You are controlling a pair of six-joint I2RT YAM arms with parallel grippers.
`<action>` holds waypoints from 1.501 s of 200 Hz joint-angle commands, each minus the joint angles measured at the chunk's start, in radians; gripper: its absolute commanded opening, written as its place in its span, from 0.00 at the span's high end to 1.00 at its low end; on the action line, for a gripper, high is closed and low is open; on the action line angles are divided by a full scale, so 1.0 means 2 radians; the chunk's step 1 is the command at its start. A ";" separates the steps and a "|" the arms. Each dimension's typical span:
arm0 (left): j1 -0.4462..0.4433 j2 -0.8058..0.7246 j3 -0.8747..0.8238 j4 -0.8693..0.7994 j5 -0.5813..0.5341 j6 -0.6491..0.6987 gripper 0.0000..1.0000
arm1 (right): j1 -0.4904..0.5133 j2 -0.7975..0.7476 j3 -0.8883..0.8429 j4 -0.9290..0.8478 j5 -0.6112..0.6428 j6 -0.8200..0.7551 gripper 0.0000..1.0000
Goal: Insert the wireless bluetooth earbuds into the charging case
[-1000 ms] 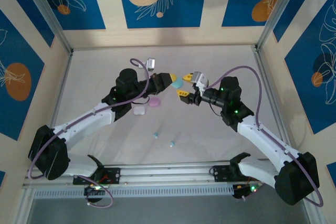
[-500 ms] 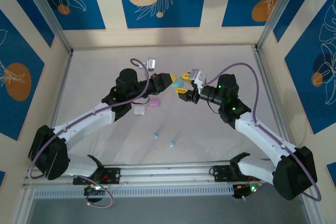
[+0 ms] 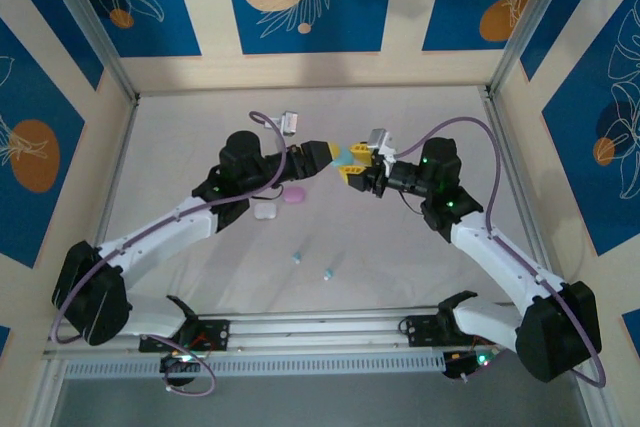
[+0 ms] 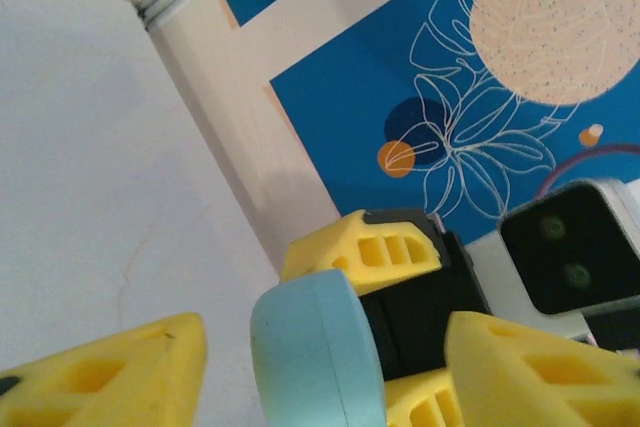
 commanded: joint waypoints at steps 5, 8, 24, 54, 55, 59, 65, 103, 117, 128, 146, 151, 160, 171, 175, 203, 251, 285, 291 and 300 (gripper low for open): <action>-0.004 -0.051 0.004 -0.016 0.030 0.170 0.29 | -0.022 0.003 0.036 -0.029 -0.105 0.038 0.63; -0.004 -0.054 0.004 -0.021 0.037 0.188 0.29 | -0.024 0.004 0.039 -0.032 -0.113 0.039 0.63; -0.004 -0.070 0.003 -0.049 0.080 0.282 0.28 | -0.032 0.007 0.052 -0.041 -0.155 0.044 0.64; -0.004 -0.091 -0.010 -0.097 0.102 0.390 0.28 | -0.036 0.013 0.079 -0.060 -0.212 0.045 0.64; -0.004 -0.092 -0.010 -0.097 0.103 0.392 0.29 | -0.036 0.013 0.080 -0.061 -0.214 0.045 0.64; -0.004 -0.093 -0.013 -0.094 0.102 0.397 0.29 | -0.036 0.013 0.083 -0.066 -0.222 0.043 0.64; -0.004 -0.094 -0.017 -0.089 0.102 0.401 0.30 | -0.036 0.014 0.090 -0.073 -0.231 0.040 0.64; -0.004 -0.083 -0.014 -0.060 0.135 0.409 0.37 | -0.031 0.023 0.125 -0.129 -0.255 0.003 0.64; -0.005 -0.075 -0.011 -0.050 0.149 0.412 0.40 | -0.029 0.028 0.134 -0.144 -0.264 -0.005 0.64; -0.005 -0.070 -0.009 -0.041 0.155 0.407 0.43 | -0.026 0.032 0.143 -0.158 -0.266 -0.015 0.64; -0.006 -0.067 -0.009 -0.026 0.154 0.399 0.46 | -0.022 0.038 0.155 -0.183 -0.267 -0.034 0.64; -0.006 -0.066 -0.010 -0.021 0.152 0.397 0.47 | -0.021 0.040 0.157 -0.187 -0.267 -0.037 0.64; -0.006 -0.065 -0.011 -0.013 0.151 0.394 0.48 | -0.019 0.041 0.159 -0.191 -0.269 -0.041 0.64; -0.005 -0.063 -0.009 -0.008 0.153 0.391 0.48 | -0.019 0.042 0.161 -0.192 -0.268 -0.042 0.64; -0.006 -0.063 -0.008 -0.007 0.154 0.391 0.48 | -0.018 0.043 0.162 -0.193 -0.268 -0.043 0.64; -0.008 -0.059 -0.007 0.000 0.156 0.385 0.48 | -0.014 0.051 0.172 -0.214 -0.266 -0.060 0.64; -0.012 -0.052 0.013 -0.051 0.164 0.408 0.51 | -0.007 0.063 0.193 -0.249 -0.262 -0.081 0.64; -0.013 -0.055 0.019 -0.063 0.160 0.416 0.52 | -0.002 0.075 0.216 -0.307 -0.258 -0.123 0.64; -0.013 -0.055 0.019 -0.062 0.161 0.416 0.53 | -0.001 0.076 0.218 -0.314 -0.259 -0.129 0.64; -0.013 -0.057 0.019 -0.062 0.160 0.416 0.53 | -0.002 0.078 0.222 -0.322 -0.259 -0.134 0.64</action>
